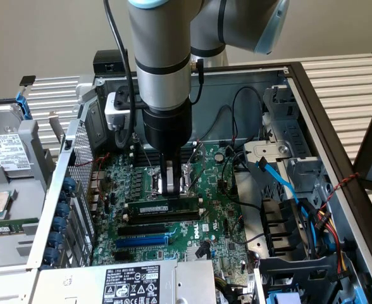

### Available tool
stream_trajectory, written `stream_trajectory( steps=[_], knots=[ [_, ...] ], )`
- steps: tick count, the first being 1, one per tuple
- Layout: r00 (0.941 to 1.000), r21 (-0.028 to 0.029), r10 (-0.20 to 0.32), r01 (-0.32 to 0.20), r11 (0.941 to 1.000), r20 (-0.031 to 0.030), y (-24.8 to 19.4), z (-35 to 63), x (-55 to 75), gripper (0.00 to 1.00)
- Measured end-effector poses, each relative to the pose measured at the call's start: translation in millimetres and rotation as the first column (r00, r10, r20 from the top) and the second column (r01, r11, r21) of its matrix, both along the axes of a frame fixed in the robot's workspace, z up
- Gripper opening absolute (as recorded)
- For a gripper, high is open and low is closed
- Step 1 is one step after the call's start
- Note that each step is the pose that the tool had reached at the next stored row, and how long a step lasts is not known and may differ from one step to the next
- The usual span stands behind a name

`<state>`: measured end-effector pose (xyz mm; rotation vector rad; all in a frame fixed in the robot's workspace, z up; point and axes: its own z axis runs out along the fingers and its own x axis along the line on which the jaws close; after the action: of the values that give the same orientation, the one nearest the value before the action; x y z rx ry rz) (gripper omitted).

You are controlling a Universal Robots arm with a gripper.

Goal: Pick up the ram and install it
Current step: 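Insert the ram into the slot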

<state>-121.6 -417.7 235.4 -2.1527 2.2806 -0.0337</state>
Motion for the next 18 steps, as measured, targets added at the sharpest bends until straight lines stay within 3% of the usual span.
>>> stream_trajectory(
  steps=[6, 11, 18],
  knots=[
    [1.0, 0.0014, 0.0, 0.0, 1.0, -0.0048, 0.0, -0.1, 0.0, 0.12],
    [1.0, 0.012, 0.0, 0.0, 0.9999, -0.0046, 0.1, -1.0, 0.0, 0.12],
    [1.0, 0.0119, 0.0, 0.0, 0.9999, -0.0064, -0.3, -1.4, -0.1, 0.12]
  ],
)
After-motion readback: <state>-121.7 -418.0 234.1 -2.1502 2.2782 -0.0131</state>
